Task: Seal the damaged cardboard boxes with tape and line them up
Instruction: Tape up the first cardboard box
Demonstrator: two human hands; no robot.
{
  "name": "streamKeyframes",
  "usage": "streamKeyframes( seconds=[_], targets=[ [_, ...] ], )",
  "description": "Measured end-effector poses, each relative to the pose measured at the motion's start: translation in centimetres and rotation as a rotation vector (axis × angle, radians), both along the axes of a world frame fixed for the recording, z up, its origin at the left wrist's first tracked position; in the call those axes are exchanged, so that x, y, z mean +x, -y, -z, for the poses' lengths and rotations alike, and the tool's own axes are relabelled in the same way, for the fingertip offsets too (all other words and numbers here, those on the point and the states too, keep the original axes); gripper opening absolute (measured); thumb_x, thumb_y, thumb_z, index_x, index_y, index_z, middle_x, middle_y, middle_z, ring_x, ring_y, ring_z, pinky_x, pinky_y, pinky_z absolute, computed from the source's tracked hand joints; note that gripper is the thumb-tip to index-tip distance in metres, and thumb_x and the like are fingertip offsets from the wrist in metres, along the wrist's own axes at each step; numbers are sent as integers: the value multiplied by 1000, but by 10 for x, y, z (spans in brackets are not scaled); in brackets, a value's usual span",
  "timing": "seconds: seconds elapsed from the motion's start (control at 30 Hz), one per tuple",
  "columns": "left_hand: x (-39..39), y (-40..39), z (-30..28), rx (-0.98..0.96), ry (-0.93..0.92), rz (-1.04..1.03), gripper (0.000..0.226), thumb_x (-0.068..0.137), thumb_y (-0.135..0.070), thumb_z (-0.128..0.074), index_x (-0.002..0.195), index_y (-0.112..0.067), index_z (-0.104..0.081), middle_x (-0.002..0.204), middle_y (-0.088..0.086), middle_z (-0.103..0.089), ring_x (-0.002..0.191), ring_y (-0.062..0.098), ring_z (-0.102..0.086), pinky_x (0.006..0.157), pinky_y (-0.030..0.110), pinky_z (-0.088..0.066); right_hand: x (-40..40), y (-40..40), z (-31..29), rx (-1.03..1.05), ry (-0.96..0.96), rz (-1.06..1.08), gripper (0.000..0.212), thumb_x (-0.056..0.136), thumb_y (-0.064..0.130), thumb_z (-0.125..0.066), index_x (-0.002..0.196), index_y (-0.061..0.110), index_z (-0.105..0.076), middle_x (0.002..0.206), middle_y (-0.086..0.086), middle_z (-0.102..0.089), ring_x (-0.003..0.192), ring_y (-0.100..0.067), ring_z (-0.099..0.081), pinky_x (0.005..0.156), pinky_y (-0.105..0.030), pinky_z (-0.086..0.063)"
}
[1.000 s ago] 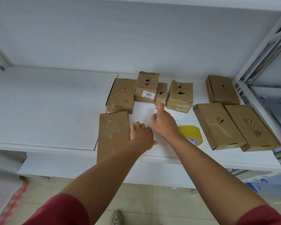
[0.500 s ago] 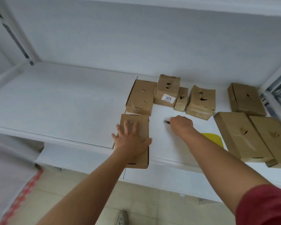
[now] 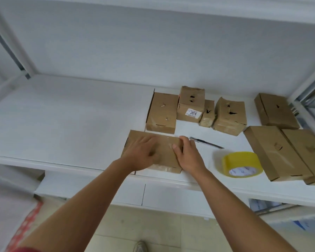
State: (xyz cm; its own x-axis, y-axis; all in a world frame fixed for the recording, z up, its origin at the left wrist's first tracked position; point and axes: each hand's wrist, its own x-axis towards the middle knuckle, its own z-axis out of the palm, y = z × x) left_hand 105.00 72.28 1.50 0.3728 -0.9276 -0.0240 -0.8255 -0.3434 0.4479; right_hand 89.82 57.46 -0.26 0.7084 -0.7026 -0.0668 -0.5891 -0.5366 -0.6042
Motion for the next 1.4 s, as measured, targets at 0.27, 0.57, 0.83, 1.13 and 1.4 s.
streamKeyframes(
  seconds=[0.27,0.57,0.83,1.13,1.4],
  targets=[
    [14,12,11,96,104,-336,80,77,-82,-35,139,-33,-33,147,-6,-30,136,26,-20,103,51,-30,17,-7,-4,82,52,159,48,91,51,-58,124,20,-43,126,-5,-47,109,-23,-53,86,-37,-44],
    [20,19,14,63,1,-412,64,84,-74,-44,135,-34,-39,141,-6,-32,133,27,-16,106,48,-28,25,-10,-3,133,21,212,61,86,55,-64,126,17,-38,127,-6,-41,114,-27,-51,92,-41,-45],
    [16,19,12,24,-45,-452,53,90,-59,-50,138,-36,-42,144,-10,-33,136,25,-15,110,42,-24,43,-2,-19,-56,-102,188,39,89,44,-55,117,19,-44,129,-3,-39,126,-27,-36,98,-42,-30],
    [36,2,10,-101,-106,-368,46,94,-13,-39,134,-29,-56,140,-11,-48,127,25,-29,101,41,-41,84,-16,-11,-381,-281,-434,53,101,58,-17,134,23,-37,137,-9,-50,122,-31,-49,99,-45,-37],
    [30,5,14,-175,-169,-537,48,94,-10,-39,141,-16,-45,146,8,-38,131,32,-29,105,40,-33,109,-21,-10,-284,-296,-195,78,96,68,-8,130,12,-49,131,-13,-58,121,-31,-53,96,-47,-43]
  ],
)
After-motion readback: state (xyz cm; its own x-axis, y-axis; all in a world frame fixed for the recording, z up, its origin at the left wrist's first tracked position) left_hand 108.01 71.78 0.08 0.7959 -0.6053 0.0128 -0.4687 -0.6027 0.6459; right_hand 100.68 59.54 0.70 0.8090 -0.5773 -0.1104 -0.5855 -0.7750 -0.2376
